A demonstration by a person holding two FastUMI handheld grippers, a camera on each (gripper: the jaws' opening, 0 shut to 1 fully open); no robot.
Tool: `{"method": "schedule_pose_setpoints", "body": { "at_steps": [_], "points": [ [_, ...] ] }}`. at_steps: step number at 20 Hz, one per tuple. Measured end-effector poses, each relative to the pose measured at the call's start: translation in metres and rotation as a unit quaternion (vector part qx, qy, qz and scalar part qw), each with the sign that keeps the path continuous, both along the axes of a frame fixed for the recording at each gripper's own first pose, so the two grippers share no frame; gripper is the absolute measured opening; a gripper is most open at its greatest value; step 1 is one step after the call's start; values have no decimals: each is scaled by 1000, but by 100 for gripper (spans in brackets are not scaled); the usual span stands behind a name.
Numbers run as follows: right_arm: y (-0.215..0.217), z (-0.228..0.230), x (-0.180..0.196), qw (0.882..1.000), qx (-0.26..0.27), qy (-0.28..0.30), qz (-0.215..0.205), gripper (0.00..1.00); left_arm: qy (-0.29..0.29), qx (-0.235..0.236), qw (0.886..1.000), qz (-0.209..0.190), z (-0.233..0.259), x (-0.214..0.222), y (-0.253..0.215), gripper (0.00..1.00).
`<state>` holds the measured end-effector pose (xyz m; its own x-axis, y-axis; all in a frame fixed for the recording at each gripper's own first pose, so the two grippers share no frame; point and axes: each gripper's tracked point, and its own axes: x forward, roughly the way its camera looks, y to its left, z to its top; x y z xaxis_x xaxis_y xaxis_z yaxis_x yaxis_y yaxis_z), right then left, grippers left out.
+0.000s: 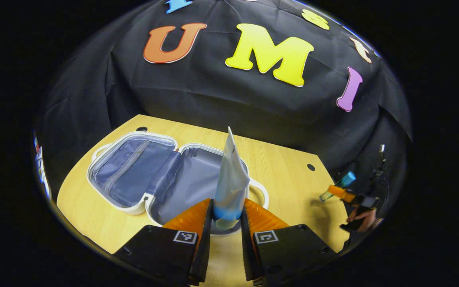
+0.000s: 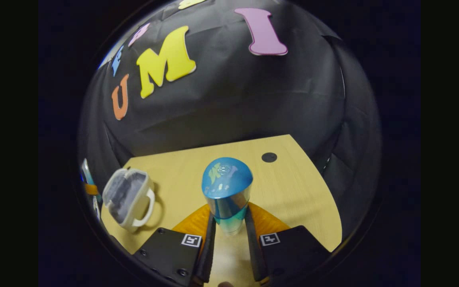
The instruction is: First open the suitcase, pack the skin care products into it, and then close the suitcase.
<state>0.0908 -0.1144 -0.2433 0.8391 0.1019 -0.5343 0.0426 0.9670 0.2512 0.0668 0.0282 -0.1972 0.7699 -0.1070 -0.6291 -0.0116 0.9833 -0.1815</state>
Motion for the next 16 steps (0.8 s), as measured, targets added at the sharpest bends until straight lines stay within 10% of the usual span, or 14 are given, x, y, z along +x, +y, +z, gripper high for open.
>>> {"method": "schedule_pose_setpoints", "body": {
  "at_steps": [16],
  "points": [
    [-15, 123, -137, 999, 12, -3, -43, 34, 270, -21, 962, -41, -150, 51, 60, 38]
  ]
}}
